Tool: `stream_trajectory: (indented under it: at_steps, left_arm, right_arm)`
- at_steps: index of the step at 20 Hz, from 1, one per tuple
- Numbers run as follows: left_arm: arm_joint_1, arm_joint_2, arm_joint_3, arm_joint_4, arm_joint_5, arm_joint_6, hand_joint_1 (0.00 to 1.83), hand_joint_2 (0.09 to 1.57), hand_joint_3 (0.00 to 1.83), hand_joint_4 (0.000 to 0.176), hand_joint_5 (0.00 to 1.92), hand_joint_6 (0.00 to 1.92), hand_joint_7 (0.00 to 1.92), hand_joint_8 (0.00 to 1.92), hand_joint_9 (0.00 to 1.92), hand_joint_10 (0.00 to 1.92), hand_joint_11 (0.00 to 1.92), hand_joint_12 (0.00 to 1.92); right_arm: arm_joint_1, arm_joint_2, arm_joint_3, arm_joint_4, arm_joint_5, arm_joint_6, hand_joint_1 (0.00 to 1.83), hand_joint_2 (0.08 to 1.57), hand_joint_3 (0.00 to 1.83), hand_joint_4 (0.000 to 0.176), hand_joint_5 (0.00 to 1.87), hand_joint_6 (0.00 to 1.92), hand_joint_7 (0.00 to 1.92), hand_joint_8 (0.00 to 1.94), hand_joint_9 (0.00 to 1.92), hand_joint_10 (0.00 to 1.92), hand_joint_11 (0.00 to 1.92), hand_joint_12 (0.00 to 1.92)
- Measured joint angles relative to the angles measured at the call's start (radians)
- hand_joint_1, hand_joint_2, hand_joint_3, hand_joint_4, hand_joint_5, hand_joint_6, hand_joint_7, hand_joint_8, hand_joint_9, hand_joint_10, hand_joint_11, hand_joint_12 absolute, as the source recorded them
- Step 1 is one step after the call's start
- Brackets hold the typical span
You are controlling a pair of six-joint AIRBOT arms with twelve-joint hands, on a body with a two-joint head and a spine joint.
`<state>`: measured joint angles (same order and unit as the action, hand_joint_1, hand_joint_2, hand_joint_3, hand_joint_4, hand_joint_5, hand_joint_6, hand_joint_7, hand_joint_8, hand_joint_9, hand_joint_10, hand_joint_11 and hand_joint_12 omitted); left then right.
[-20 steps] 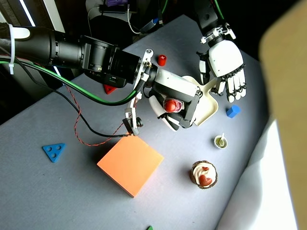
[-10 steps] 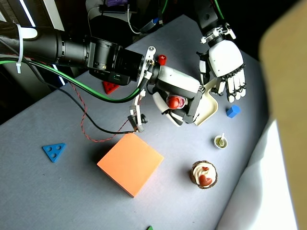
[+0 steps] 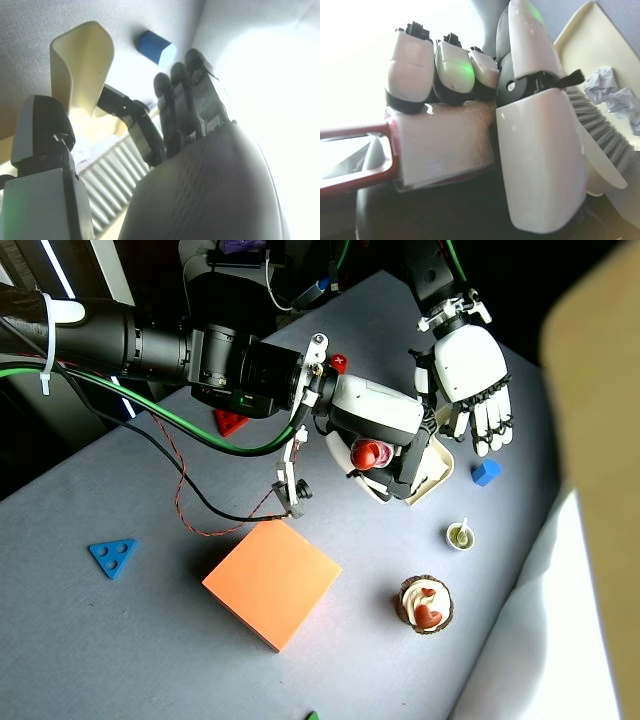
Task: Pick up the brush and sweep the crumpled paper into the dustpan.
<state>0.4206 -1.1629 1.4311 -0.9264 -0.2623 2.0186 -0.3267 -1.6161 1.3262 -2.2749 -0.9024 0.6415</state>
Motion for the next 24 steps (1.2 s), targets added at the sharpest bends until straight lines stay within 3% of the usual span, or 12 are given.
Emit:
stream_trajectory:
  at_steps: [4,9,14,24]
  left_arm:
    - [0.000,0.000,0.000,0.000,0.000,0.000,1.09,1.10,0.00,0.000,1.02,0.92,0.37,0.00,0.27,0.00,0.25,0.02]
    - [0.000,0.000,0.000,-0.001,-0.001,0.000,1.11,1.09,0.00,0.000,1.04,0.88,0.38,0.00,0.27,0.00,0.24,0.01]
    - [-0.001,-0.001,0.000,-0.002,0.000,0.000,1.11,1.09,0.00,0.000,1.03,0.89,0.39,0.00,0.29,0.00,0.28,0.03]
    - [-0.001,-0.001,0.000,-0.001,-0.001,0.000,1.11,1.10,0.00,0.000,1.03,0.90,0.37,0.00,0.27,0.00,0.26,0.01]
  right_arm:
    - [0.000,0.000,-0.002,-0.022,-0.011,0.007,1.48,1.19,0.00,0.000,1.12,1.92,1.35,1.94,1.45,1.92,1.56,1.92]
    - [0.018,0.065,-0.079,0.103,0.055,-0.252,1.49,1.18,0.00,0.000,1.13,1.92,1.35,1.94,1.46,1.92,1.55,1.92]
    - [0.018,0.076,-0.083,0.162,0.047,-0.386,1.47,1.18,0.00,0.000,1.12,1.92,1.35,1.94,1.46,1.92,1.56,1.92]
    - [-0.001,0.063,-0.115,0.187,0.060,-0.411,1.49,1.17,0.00,0.000,1.13,1.92,1.36,1.94,1.46,1.92,1.56,1.92]
